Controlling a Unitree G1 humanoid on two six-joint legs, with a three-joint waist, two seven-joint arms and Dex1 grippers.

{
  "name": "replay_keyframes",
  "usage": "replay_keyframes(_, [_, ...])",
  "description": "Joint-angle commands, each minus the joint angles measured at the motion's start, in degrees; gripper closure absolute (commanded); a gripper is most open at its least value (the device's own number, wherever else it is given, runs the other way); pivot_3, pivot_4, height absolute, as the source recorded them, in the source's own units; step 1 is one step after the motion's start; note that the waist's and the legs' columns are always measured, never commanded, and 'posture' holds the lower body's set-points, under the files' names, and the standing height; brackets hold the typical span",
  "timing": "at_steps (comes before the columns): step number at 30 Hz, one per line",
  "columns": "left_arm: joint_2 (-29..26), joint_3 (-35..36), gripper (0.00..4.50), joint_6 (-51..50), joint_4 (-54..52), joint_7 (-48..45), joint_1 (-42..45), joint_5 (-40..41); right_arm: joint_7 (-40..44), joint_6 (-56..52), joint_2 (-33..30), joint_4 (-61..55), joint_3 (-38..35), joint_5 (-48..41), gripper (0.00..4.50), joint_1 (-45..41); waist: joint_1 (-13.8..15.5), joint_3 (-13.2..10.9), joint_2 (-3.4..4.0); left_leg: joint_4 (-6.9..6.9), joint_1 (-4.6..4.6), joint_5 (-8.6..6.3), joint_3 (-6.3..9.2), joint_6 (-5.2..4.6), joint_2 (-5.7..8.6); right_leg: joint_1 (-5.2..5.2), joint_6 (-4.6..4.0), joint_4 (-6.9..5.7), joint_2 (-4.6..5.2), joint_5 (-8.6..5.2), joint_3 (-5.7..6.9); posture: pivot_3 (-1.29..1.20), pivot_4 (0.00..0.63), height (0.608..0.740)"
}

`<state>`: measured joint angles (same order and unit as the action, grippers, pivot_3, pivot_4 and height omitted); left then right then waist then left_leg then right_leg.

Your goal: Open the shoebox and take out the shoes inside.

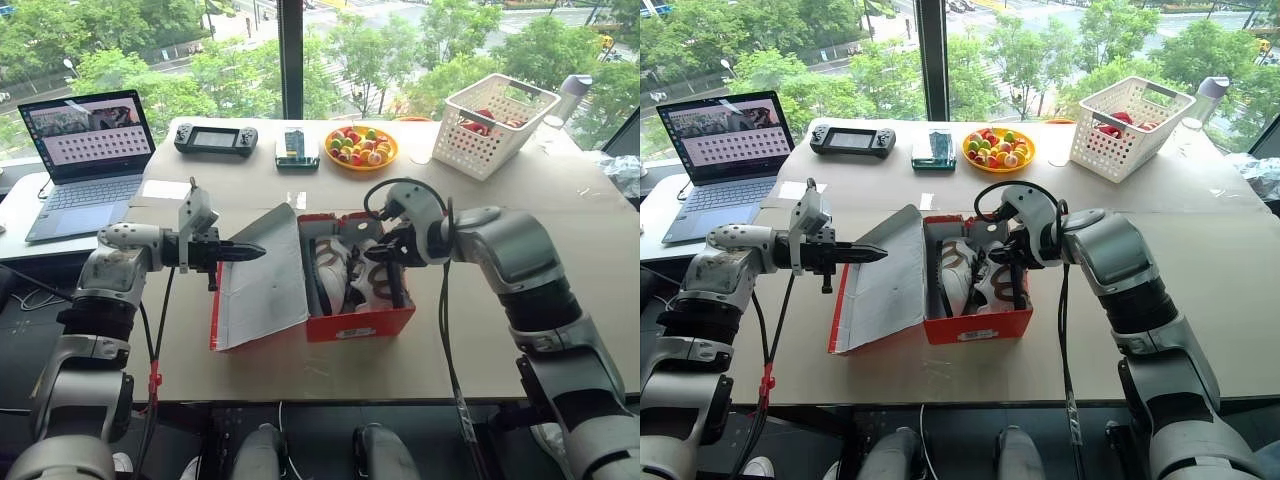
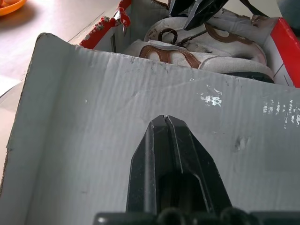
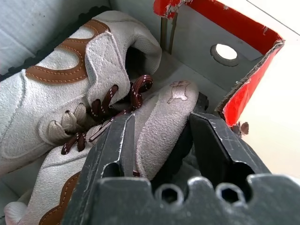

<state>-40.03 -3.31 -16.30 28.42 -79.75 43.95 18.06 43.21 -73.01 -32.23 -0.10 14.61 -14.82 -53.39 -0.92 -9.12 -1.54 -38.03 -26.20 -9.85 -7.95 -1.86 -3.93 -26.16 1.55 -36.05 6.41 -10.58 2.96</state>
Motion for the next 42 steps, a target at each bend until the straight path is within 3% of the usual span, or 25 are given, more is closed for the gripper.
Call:
replay_keyframes(1, [0.09,1.3,4.5,1.26,-0.47,0.24,1.27,-0.02,1.98,-2.01,0.18,1.37,3.25,-1.98,2.36,1.89,0.0,0.0,0.0,0.0,0.0,0.0,0.0,0.0,0.0,0.0,0.0,0.0,0.0,0.0,0.0,0.0,0.15,0.738])
replay_keyframes(12, [0.92,1.22,4.5,2.43,1.38,0.73,2.18,-0.44,3.87,6.04,1.07,9.67,12.13,2.94,2.36,2.16,-0.49,0.66,-0.66,0.0,0.11,0.0,0.0,0.0,-0.02,0.07,-0.01,-0.01,0.0,-0.01,-0.01,0.0,0.15,0.738])
replay_keyframes(16, [1.36,1.18,4.5,2.78,2.34,0.86,2.73,-0.62,5.17,8.87,2.73,14.67,13.69,4.96,2.36,1.51,-0.83,0.85,-0.91,0.01,0.7,-0.03,0.03,0.03,-0.08,0.66,-0.03,0.05,0.0,-0.18,0.0,0.0,0.15,0.738])
replay_keyframes(18, [1.69,1.13,4.5,3.23,3.14,1.01,3.07,-0.79,5.66,10.2,3.86,16.53,14.76,6.19,2.36,1.75,-0.94,1.02,-0.98,0.04,1.08,-0.32,0.16,0.48,-0.15,1.0,-0.17,0.1,0.03,-0.58,0.05,0.0,0.15,0.738])
replay_keyframes(28, [2.85,1.12,4.5,3.59,4.89,1.43,4.29,-1.31,6.58,15.31,7.44,23.56,16.49,12.4,2.36,2.94,-2.09,1.86,-1.16,0.15,1.58,-0.45,0.18,0.72,-0.48,1.14,-0.42,-0.04,-0.2,-0.72,-0.07,0.0,0.15,0.738])
replay_keyframes(38, [3.6,1.39,4.5,4.27,5.61,2.04,4.62,-1.78,7.56,20.7,14.0,34.94,14.81,16.77,2.36,1.69,-3.42,2.28,-1.4,0.29,2.12,-0.7,0.22,1.12,-1.1,1.31,-0.97,-0.2,-1.11,-1.02,-0.26,0.0,0.15,0.738])
replay_keyframes(42, [3.29,1.69,4.5,4.4,5.58,2.35,4.71,-1.96,6.47,22.31,16.24,37.13,13.27,18.07,3.4,1.11,-3.91,2.31,-1.46,0.57,2.53,-0.73,0.33,1.16,-1.09,1.39,-1.21,-0.33,-1.34,-1.13,-0.47,0.0,0.15,0.738])
